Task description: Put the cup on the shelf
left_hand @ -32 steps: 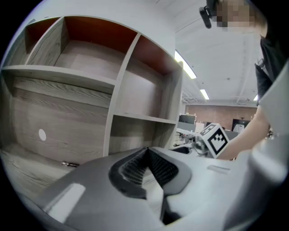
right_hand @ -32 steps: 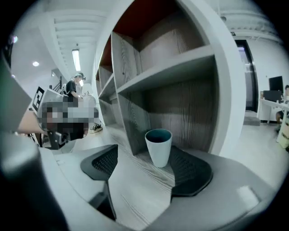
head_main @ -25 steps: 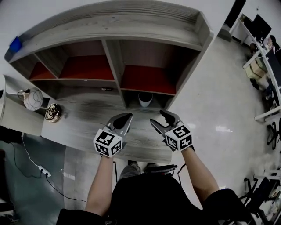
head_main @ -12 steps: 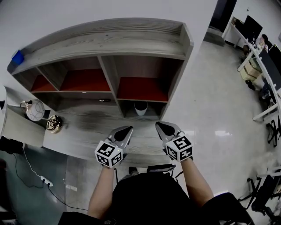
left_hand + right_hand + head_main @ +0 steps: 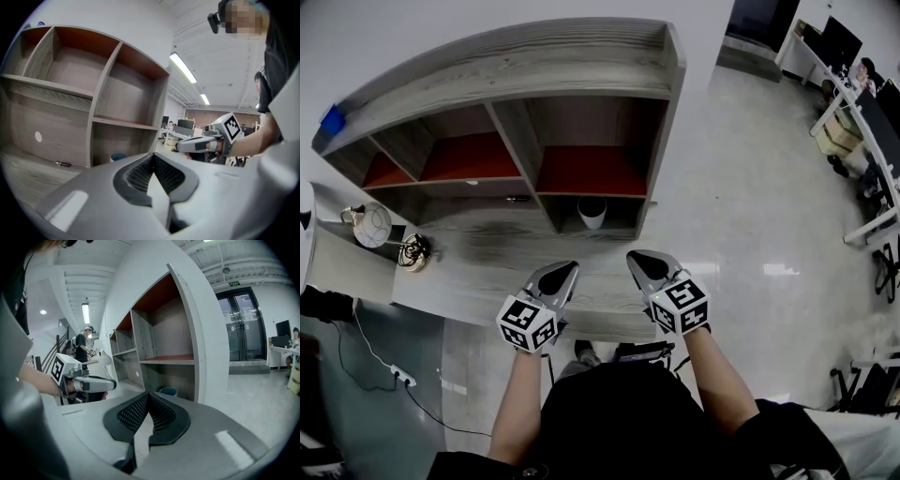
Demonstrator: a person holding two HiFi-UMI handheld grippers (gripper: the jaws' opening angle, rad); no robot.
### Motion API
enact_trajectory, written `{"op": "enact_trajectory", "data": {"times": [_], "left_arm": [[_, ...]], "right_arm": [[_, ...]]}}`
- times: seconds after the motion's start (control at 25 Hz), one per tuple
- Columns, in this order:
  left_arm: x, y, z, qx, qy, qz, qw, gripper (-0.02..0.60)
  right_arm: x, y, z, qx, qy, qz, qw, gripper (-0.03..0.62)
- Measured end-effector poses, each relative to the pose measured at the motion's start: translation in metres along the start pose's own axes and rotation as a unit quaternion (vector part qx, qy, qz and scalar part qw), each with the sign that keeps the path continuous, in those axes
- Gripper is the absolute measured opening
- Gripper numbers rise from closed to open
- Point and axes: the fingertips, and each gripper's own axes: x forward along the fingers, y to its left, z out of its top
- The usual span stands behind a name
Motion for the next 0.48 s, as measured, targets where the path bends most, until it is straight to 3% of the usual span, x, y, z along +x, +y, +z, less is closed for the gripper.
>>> {"op": "enact_trajectory", "data": {"times": [0.24, 0.48], "left_arm": [[-0.013, -0.018, -0.019, -0.025, -0.001, 0.033, 0.9991, 0.0], [-0.029, -0.041, -0.042, -0.027, 0.012, 0.034, 0.999, 0.0]], "right_arm": [[-0.018, 0.008, -0.019, -0.01, 0.023, 0.023, 0.999, 0.012], [-0.034, 0.019, -0.039, -0.015, 0.032, 0.024, 0.999, 0.012]]}}
